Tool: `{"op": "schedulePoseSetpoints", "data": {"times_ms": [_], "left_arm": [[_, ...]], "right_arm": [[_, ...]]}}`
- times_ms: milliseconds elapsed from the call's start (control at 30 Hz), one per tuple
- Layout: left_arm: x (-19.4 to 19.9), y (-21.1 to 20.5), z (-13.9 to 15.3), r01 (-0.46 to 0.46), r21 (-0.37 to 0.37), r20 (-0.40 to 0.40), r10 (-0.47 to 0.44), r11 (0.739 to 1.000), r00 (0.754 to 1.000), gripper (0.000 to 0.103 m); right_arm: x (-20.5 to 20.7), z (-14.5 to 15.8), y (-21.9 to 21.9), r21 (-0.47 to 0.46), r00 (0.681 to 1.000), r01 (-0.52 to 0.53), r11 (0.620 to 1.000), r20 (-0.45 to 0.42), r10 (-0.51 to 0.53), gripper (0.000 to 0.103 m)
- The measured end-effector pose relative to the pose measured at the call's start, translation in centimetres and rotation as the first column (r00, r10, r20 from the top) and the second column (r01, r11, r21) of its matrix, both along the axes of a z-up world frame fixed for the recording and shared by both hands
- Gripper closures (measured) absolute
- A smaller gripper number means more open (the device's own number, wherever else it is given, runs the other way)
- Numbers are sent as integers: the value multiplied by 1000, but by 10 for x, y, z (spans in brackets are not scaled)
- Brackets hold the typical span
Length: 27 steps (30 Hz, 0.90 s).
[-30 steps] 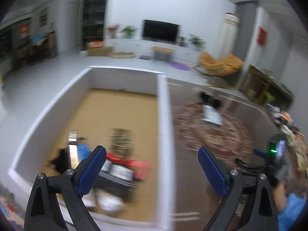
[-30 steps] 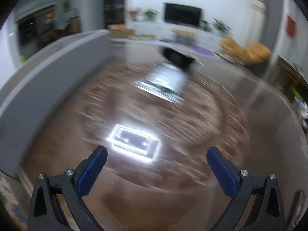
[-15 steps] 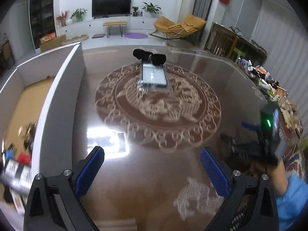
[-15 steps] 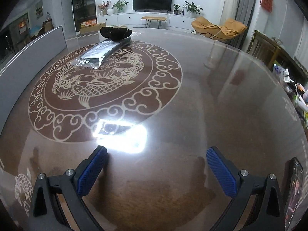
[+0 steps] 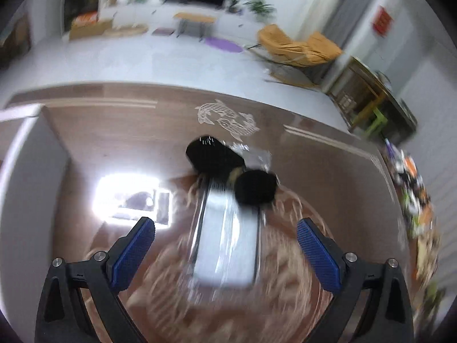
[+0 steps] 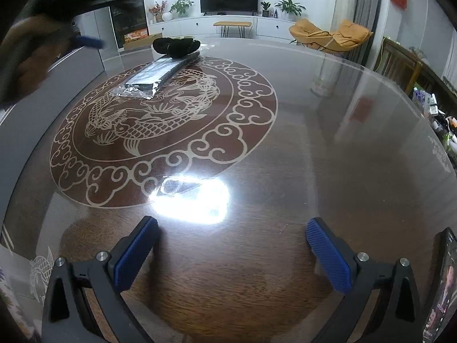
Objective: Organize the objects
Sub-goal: 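Grasp the black velvet drawstring pouch with the left tool and lift it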
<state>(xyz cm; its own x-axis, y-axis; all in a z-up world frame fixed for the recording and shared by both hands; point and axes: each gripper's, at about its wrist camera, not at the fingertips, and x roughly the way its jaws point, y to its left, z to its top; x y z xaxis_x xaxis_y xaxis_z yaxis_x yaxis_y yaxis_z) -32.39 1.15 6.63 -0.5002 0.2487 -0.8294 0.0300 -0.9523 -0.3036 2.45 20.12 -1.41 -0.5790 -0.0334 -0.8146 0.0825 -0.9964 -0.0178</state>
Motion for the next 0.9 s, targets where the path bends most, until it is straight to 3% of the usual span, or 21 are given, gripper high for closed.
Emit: {"op": "schedulePoseSetpoints", "data": {"times_ms": [233, 333, 400, 433, 467, 567, 733, 900], "left_arm": [[-62, 9, -46, -191, 25, 80, 188, 981, 979, 3], [-77, 16, -59, -202, 24, 106, 198, 979, 974, 4], [-78, 19, -63, -182, 0, 88, 182, 983, 979, 31], [-76, 22, -65, -164, -12, 80, 165, 986, 983, 53], [-71, 22, -65, -152, -8, 61, 152, 988, 986, 62], [-56, 15, -60, -125, 1, 40, 125, 992, 991, 71], [8, -8, -39, -7, -58, 7, 7, 998, 1000, 72], [99, -23, -23, 151, -116, 74, -143, 982, 987, 72]], "right_arm": [[0, 0, 0, 0, 1000, 1, 1000, 0, -1, 0], [0, 0, 0, 0, 1000, 1, 1000, 0, -1, 0], [0, 0, 0, -1, 1000, 1, 1000, 0, -1, 0], [0, 0, 0, 0, 1000, 1, 1000, 0, -1, 0], [0, 0, 0, 0, 1000, 1, 1000, 0, -1, 0], [0, 0, 0, 0, 1000, 2, 1000, 0, -2, 0], [0, -1, 0, 0, 1000, 2, 1000, 0, -2, 0], [-1, -1, 0, 0, 1000, 2, 1000, 0, -2, 0]]}}
